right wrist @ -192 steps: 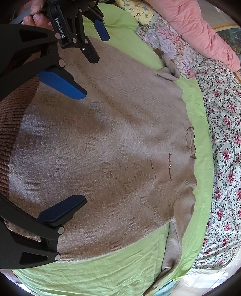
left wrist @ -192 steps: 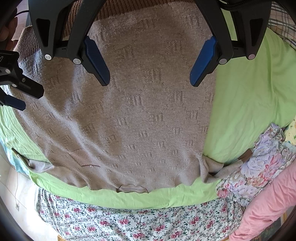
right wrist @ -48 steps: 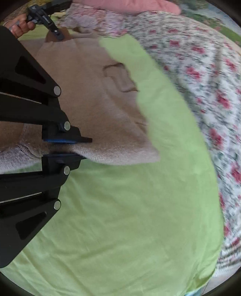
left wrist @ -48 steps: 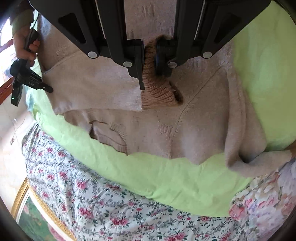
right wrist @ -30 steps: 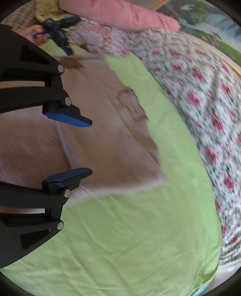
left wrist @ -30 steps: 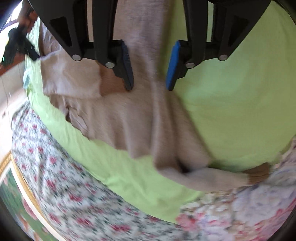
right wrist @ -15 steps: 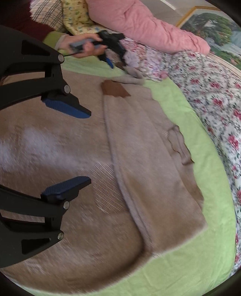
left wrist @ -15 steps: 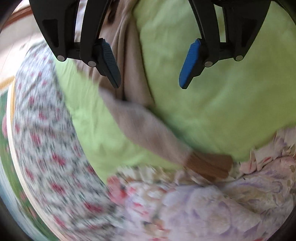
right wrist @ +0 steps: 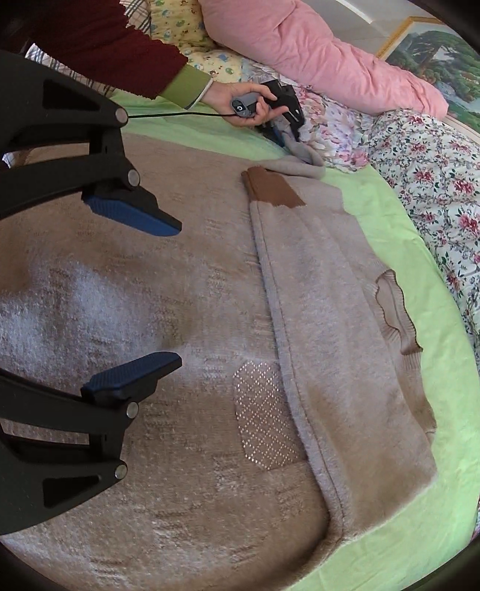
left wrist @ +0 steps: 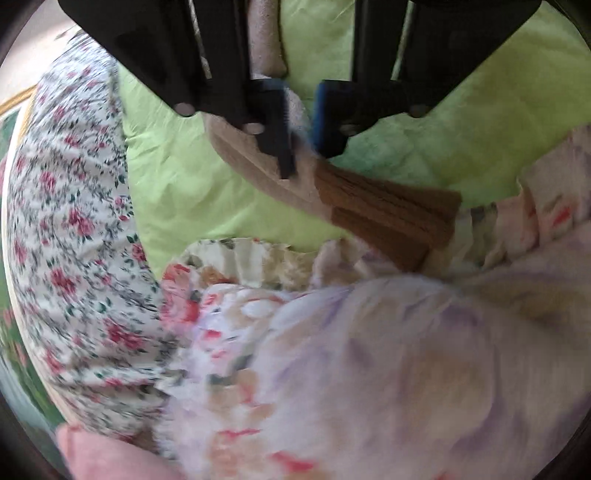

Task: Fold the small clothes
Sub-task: 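Grasp the other sleeve's brown cuff with the left gripper, then fold the held sleeve across the sweater body and open the left gripper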

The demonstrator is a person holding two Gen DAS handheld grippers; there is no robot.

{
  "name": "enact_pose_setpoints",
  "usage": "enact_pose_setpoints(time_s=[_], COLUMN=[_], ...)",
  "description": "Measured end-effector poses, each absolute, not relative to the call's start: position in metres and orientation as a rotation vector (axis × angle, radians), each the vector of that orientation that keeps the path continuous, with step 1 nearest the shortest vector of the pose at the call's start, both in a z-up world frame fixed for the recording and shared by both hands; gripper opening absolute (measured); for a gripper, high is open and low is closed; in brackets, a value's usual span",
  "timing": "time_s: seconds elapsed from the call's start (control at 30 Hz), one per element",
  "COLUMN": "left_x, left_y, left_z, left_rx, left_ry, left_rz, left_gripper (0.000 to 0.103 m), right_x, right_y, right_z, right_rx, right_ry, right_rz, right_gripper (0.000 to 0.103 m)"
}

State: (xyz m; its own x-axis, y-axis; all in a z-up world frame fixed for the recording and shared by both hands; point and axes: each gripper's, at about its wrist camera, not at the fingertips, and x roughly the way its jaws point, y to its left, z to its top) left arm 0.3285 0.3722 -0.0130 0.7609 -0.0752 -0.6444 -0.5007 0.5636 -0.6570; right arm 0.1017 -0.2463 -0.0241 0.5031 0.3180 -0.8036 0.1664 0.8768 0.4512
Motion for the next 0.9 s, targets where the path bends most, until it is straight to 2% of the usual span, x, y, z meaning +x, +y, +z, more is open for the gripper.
enact_pose_setpoints(time_s=[0.27, 0.53, 0.73, 0.9], left_x=[0.301, 0.276, 0.273, 0.276], left_y=[0.302, 0.137, -0.005, -0.103], left_z=[0.058, 0.132, 0.114, 0.052], left_rx=[-0.772, -0.527, -0.318, -0.130], left_ry=[0.579, 0.549, 0.669, 0.826], left_rz=[0.115, -0.288, -0.507, -0.572], left_gripper=[0.002, 0.002, 0.002, 0.003], right_x=[0.094, 0.075, 0.056, 0.043], right_y=[-0.256, -0.280, -0.302, -0.319], right_z=[-0.017, 0.001, 0.006, 0.005], right_rx=[0.544, 0.569, 0.593, 0.615], right_ry=[1.019, 0.960, 0.927, 0.915], right_rz=[0.081, 0.037, -0.020, -0.068], right_gripper=[0.066, 0.066, 0.066, 0.066])
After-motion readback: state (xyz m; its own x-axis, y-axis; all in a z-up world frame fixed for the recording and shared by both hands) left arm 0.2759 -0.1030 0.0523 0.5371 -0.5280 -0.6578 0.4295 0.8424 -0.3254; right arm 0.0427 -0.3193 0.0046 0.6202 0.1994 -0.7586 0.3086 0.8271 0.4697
